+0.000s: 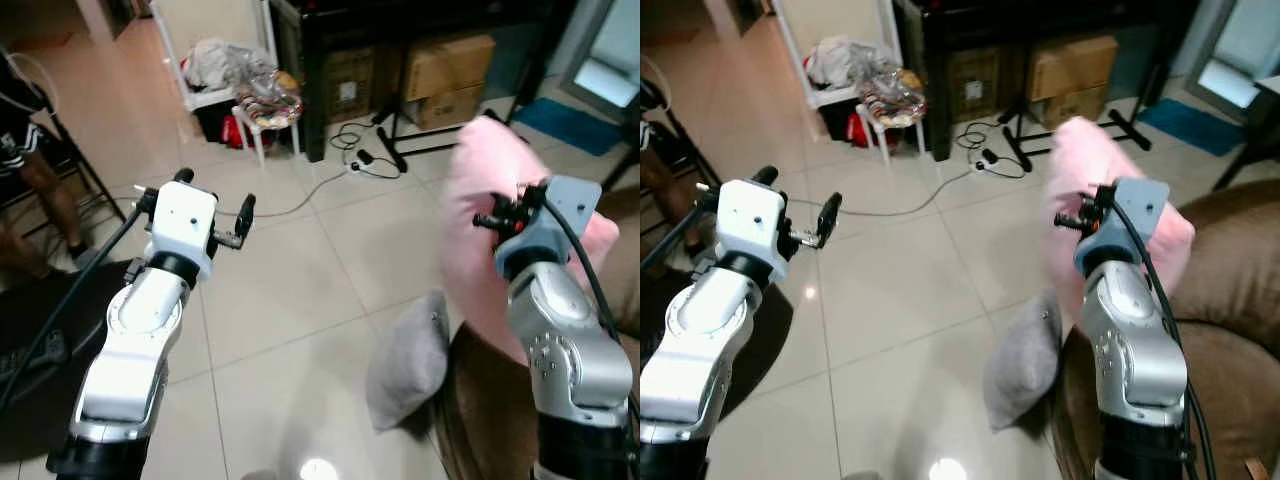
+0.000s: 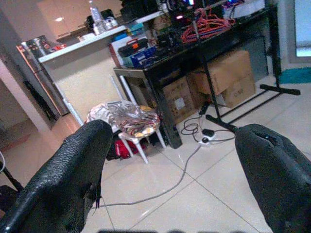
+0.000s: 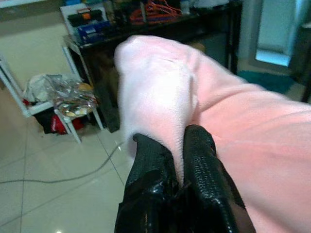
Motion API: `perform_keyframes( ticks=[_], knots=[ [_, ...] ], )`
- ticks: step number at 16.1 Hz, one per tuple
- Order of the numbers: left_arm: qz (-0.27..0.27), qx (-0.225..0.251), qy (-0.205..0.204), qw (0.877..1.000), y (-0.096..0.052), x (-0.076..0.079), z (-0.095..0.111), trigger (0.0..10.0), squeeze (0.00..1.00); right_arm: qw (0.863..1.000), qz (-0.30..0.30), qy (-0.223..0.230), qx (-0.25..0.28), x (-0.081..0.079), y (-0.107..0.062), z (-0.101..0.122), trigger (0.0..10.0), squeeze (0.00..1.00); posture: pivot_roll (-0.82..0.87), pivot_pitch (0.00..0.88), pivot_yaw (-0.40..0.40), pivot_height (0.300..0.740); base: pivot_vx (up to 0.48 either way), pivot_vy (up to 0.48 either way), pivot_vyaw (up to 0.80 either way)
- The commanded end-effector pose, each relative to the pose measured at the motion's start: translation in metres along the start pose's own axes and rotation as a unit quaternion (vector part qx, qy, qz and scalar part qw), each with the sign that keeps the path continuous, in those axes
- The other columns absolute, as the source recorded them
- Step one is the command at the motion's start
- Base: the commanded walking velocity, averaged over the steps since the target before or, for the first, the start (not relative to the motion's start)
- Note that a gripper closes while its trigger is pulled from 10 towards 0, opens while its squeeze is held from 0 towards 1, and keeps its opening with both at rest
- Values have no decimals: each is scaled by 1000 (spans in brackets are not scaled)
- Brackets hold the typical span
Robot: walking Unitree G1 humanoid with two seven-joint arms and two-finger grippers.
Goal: Move the pillow to the sofa from floor
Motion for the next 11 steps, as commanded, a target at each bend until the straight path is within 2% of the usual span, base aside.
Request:
perform_keyframes(
  ticks=[1,3,7,11],
  knots=[
    [4,3,9,1000,0,-1,-1,10000,0,1000,12,9,16,-6,-3,8,10000,0,-131,0,57,740,0,0,-800],
    [13,-1,4,1000,-2,-3,-5,10000,0,1000,10,12,8,-5,-4,2,10000,0,-130,0,56,740,0,0,-800],
    [13,-2,7,1000,-5,-5,-9,10000,0,999,28,14,-21,-15,-16,-21,10000,0,-131,0,68,740,0,0,-800],
    [-6,1,-4,1000,-8,-1,-11,10000,0,999,32,13,-28,-16,-20,-27,10000,0,-132,0,70,740,0,0,-800]
  ],
)
Point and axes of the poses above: a point about 5 cm out from each wrist's last joint towards the gripper, its own y axis pointing out of the wrist towards the gripper, its own z axis along the axis of the wrist's last joint, x = y × z, the point moved 4 cm from there along y, pointing out of the wrist towards the gripper, and after that the axes turned 1 degree about y, right-handed, at the moved point
